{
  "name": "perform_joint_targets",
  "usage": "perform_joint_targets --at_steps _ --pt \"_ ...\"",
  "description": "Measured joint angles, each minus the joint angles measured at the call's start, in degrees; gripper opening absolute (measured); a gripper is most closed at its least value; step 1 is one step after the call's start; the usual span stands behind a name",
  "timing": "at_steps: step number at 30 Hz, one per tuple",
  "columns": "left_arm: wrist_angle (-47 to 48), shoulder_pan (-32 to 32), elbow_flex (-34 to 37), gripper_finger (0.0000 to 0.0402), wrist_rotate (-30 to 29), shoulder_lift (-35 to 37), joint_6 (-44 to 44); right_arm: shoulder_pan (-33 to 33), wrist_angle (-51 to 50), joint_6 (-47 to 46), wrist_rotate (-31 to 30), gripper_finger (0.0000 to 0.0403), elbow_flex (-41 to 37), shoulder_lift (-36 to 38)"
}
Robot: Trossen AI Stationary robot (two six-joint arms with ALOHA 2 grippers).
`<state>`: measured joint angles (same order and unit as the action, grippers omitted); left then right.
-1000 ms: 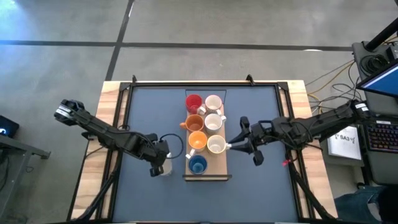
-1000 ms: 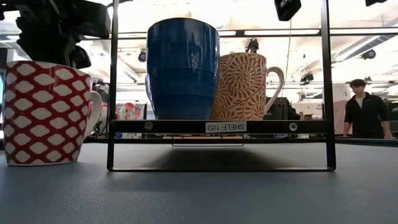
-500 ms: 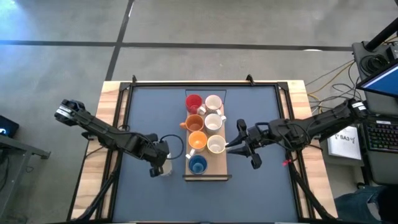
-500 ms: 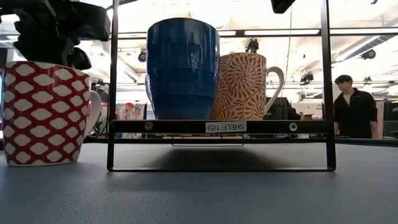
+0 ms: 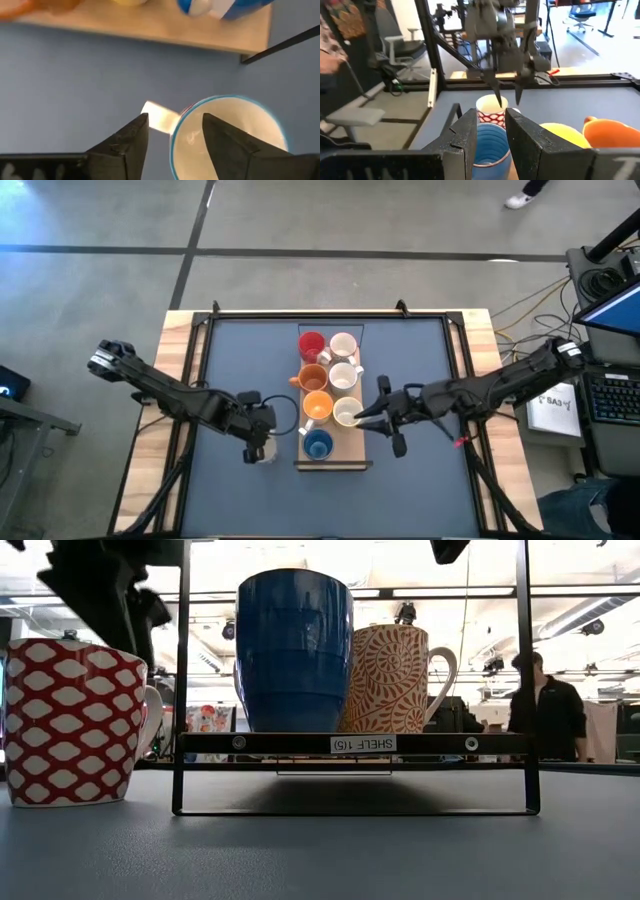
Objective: Place coffee mugs
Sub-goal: Put the red patterned mug on the shelf
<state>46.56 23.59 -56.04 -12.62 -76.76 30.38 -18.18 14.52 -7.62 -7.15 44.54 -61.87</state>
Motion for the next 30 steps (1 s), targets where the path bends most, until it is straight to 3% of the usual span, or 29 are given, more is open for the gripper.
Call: perform_joint_targets --at_steps 7,11,26,30 --pt "1.5 0.0 -1.4 0.0177 -0.6 0.7 -3.8 -2.1 -0.7 -0.2 -2.9 0.0093 4.2 -5.5" --pt "1.6 0.7 -1.4 0.0174 -4.5 2.4 -4.2 -3.4 -2.0 -0.1 -4.7 0.0093 9.0 -10.0" --pt "-2.0 12.4 -1.5 0.0171 -30.9 14.3 -6.2 -4.6 -18.9 2.8 -6.7 0.0093 38.8 -32.0" --pt "-2.2 14.0 -1.5 0.0171 -33.3 15.6 -6.0 -4.6 -22.8 3.4 -7.6 0.0093 45.9 -37.6"
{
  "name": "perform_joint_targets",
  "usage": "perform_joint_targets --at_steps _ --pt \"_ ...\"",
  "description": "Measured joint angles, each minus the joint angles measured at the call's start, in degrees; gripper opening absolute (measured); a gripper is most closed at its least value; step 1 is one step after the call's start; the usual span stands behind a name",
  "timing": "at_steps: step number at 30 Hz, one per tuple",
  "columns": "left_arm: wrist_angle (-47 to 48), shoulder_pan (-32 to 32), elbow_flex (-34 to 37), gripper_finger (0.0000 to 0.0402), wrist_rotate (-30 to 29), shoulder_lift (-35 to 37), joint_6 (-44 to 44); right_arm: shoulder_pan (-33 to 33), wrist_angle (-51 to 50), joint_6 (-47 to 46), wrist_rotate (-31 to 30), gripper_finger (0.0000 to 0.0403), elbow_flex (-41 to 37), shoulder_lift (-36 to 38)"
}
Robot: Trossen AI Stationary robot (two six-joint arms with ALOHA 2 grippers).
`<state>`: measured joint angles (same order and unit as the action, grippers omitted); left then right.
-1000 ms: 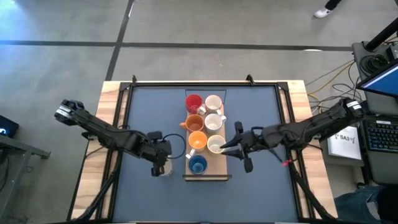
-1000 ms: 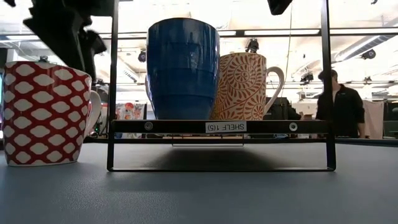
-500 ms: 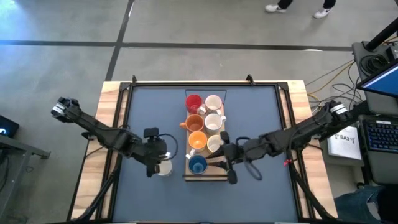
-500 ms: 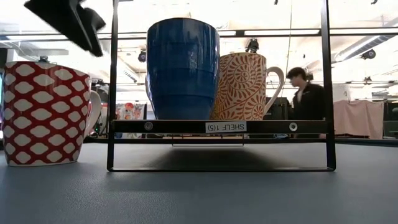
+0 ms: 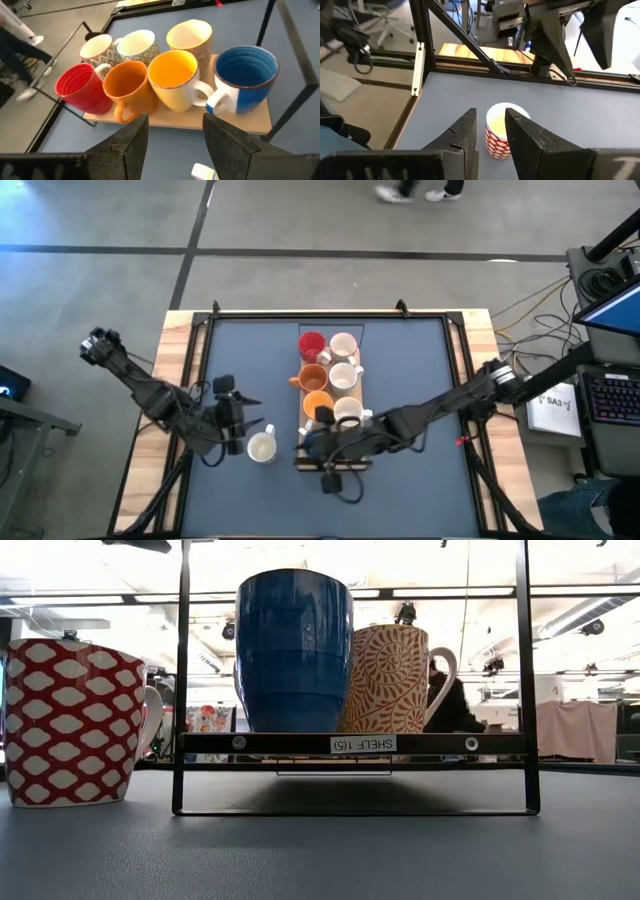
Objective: Place coffee mugs
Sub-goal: Put the red patterned mug on the shelf
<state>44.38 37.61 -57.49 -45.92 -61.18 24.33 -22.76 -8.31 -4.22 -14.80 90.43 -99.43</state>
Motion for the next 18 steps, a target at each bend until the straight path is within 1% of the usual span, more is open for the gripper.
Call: perform_joint_targets --at_steps 4,5,10,12,16,18 --pt "-0.4 1.7 0.0 0.0171 -0.3 0.2 0.5 0.1 -2.5 0.3 -0.3 0.0093 5.9 -4.7" --pt "-0.3 2.0 0.0 0.0171 -1.2 0.3 0.5 0.1 -2.8 0.3 -0.3 0.0093 7.2 -5.8" --pt "-0.3 4.4 0.0 0.0171 -13.7 0.7 -0.6 0.2 -4.0 0.3 -0.7 0.0093 13.8 -11.3" --pt "-0.3 5.2 0.0 0.0171 -17.0 1.0 -0.7 0.3 -7.1 0.4 -0.9 0.0093 17.3 -13.6" --pt "-0.3 5.9 0.0 0.0171 -18.0 1.3 -0.7 0.6 -14.8 0.9 -1.8 0.0093 26.1 -18.8" --pt "-0.3 6.0 0.0 0.0171 -18.0 1.3 -0.7 0.9 -17.0 2.3 -1.8 0.0093 30.1 -21.4"
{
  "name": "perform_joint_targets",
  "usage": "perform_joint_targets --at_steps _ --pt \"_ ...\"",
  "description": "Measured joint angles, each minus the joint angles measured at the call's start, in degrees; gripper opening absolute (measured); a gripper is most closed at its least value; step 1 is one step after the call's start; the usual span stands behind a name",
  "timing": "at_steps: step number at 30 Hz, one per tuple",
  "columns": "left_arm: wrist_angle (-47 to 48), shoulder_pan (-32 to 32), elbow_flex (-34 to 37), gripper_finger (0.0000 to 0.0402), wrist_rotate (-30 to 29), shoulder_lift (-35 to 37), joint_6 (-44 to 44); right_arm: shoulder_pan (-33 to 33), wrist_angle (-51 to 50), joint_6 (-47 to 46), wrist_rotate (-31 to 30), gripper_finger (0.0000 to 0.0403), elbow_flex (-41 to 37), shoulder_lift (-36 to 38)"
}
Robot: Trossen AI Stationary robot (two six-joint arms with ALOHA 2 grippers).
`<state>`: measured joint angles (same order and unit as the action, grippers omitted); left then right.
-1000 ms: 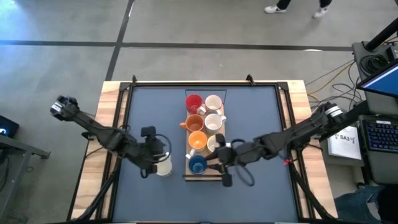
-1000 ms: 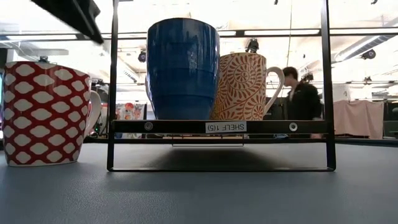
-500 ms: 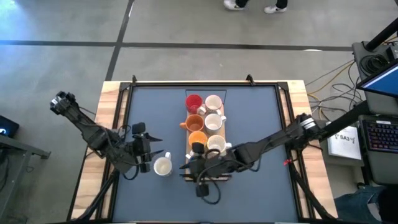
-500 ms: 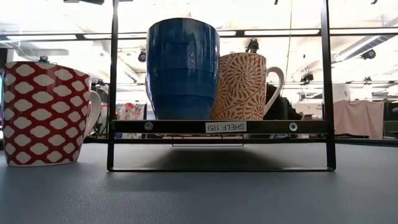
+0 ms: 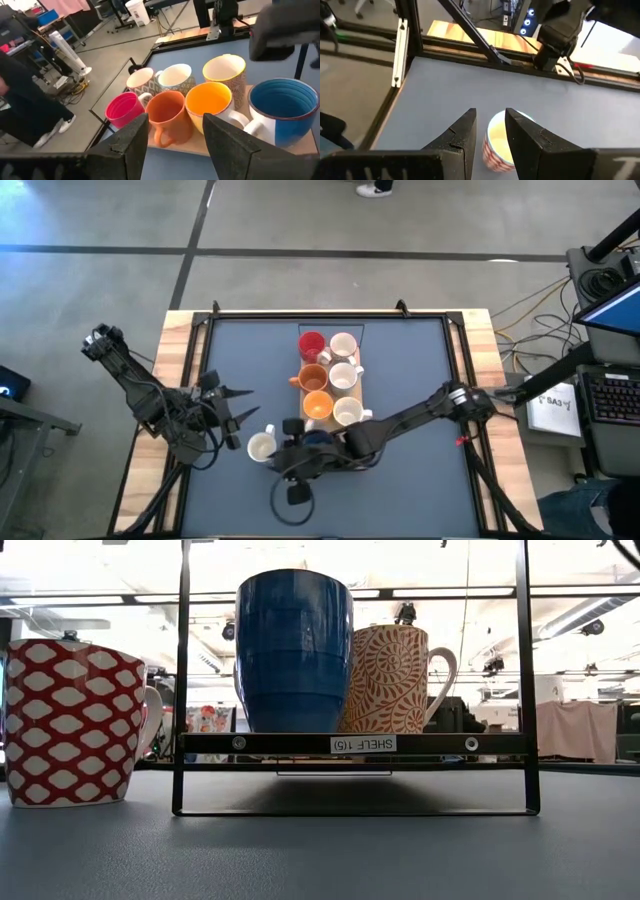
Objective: Place coffee mugs
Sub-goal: Put the red patterned mug on the shelf
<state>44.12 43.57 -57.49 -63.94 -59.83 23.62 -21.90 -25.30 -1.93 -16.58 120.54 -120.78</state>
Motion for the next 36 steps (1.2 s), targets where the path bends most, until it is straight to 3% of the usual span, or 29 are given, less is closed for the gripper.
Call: perform_joint_targets --at_steps 10,36 --pt "0.7 0.0 0.0 0.0171 0.0 0.2 0.0 1.2 -6.4 5.5 0.0 0.0093 14.5 -10.5" --pt "1.8 0.3 0.0 0.0171 2.6 0.4 1.3 1.1 -3.1 6.2 -0.4 0.0093 14.3 -16.3"
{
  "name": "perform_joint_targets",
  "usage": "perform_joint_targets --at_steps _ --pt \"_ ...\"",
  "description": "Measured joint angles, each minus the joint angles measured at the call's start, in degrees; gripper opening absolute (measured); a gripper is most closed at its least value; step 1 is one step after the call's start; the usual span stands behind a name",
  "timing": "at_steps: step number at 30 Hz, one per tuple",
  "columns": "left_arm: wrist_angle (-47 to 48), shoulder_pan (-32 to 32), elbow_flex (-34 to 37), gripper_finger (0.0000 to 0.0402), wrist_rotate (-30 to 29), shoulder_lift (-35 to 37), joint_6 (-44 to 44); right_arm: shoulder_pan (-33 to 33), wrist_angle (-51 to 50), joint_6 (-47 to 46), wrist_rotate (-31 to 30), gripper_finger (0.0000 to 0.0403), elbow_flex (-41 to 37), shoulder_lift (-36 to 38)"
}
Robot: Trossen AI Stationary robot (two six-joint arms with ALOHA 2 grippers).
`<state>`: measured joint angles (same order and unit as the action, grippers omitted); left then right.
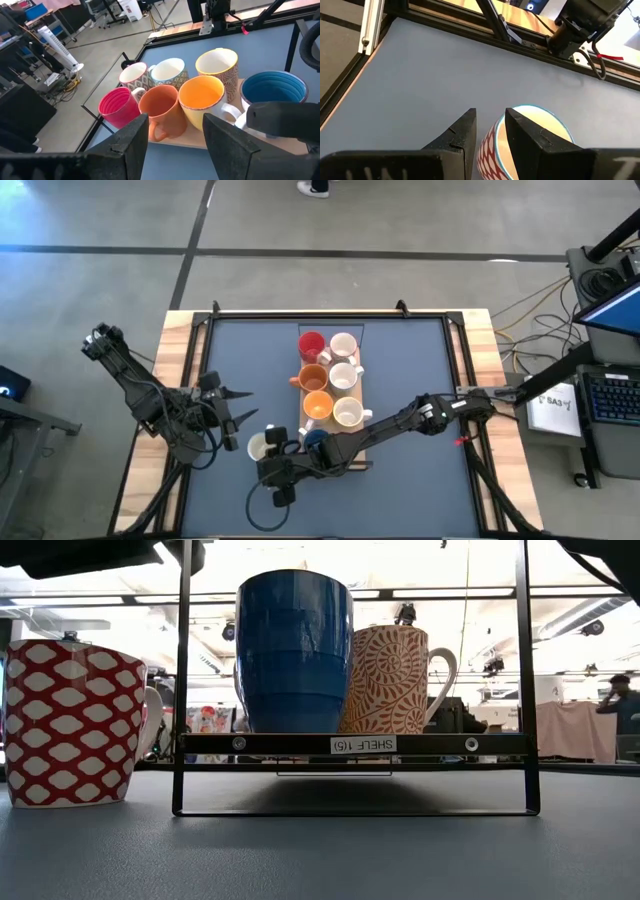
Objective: Place coffee mugs
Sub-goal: Put the red patterned mug on the shelf
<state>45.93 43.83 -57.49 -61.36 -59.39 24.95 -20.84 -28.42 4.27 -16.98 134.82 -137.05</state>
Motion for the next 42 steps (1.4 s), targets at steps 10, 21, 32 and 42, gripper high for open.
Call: perform_joint_targets --at_steps 10,21,32,42 --pt "0.0 0.0 0.1 0.0171 0.0 -0.2 0.6 -0.2 0.0 3.8 -5.7 0.0093 0.0 0.1" --pt "-0.1 0.0 0.1 0.0171 3.3 -0.2 1.2 -0.6 -1.2 1.3 -5.5 0.0093 -0.1 3.7" --pt "1.1 0.1 0.3 0.0171 18.2 -0.9 6.9 -3.7 -8.4 0.0 -9.2 0.0093 0.0 10.5" --pt "2.2 0.7 0.3 0.0166 35.4 -5.3 12.3 -8.2 -15.9 -2.0 -14.5 0.0093 0.0 13.2"
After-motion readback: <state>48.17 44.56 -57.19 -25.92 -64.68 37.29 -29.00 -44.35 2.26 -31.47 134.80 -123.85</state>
